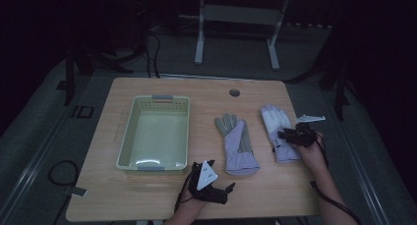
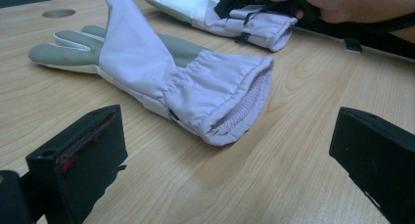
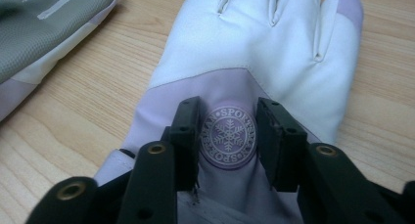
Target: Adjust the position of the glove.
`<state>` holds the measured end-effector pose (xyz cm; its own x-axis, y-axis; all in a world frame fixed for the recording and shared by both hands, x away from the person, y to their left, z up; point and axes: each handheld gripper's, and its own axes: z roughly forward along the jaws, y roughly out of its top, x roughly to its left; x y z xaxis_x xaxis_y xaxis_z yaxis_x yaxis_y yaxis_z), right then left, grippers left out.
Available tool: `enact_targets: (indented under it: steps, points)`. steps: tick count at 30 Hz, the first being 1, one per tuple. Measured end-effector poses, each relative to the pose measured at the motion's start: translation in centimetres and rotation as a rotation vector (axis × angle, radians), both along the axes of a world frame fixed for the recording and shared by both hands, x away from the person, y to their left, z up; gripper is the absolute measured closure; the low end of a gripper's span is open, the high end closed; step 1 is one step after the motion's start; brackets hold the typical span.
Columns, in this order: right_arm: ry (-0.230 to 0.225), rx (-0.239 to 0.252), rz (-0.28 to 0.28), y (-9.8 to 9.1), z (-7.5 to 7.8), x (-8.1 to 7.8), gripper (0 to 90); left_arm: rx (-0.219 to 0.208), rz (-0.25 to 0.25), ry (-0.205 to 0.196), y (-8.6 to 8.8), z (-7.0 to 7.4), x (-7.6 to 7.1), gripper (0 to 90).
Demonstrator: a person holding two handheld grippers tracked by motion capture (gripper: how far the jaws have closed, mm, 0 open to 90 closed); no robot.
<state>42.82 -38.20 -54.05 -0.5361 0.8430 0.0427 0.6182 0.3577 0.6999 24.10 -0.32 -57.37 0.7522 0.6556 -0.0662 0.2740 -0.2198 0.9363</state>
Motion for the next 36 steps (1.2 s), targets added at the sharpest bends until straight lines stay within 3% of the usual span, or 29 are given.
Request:
enact_targets:
  steps: [5, 7, 18, 19, 24, 29, 36]
  points:
    - [0.009, 0.022, -0.021, 0.0, 0.2, -0.1, 73.3, -0.003, 0.001, 0.002, 0.0, 0.0, 0.0, 0.6]
    - [0.008, 0.029, -0.060, 0.1, 0.9, -0.4, 77.5, -0.001, 0.001, 0.002, 0.0, 0.0, 0.0, 0.6]
    - [-0.021, 0.053, -0.127, -0.2, 4.0, -1.7, 79.3, 0.002, 0.002, 0.000, 0.0, 0.0, 0.0, 0.6]
    - [-0.039, 0.077, -0.138, -0.2, 5.4, -2.3, 79.5, 0.003, 0.002, -0.001, 0.0, 0.0, 0.0, 0.6]
    - [-0.075, 0.110, -0.134, 0.3, 8.0, -3.6, 79.5, 0.005, 0.002, -0.002, 0.0, 0.0, 0.0, 0.6]
    - [-0.112, 0.110, -0.118, 1.6, 10.6, -5.0, 79.5, 0.007, 0.002, -0.003, -0.1, 0.0, 0.0, 0.6]
    - [-0.142, 0.112, -0.092, 3.8, 12.7, -6.5, 79.5, 0.006, 0.001, -0.005, -0.1, 0.0, -0.1, 0.6]
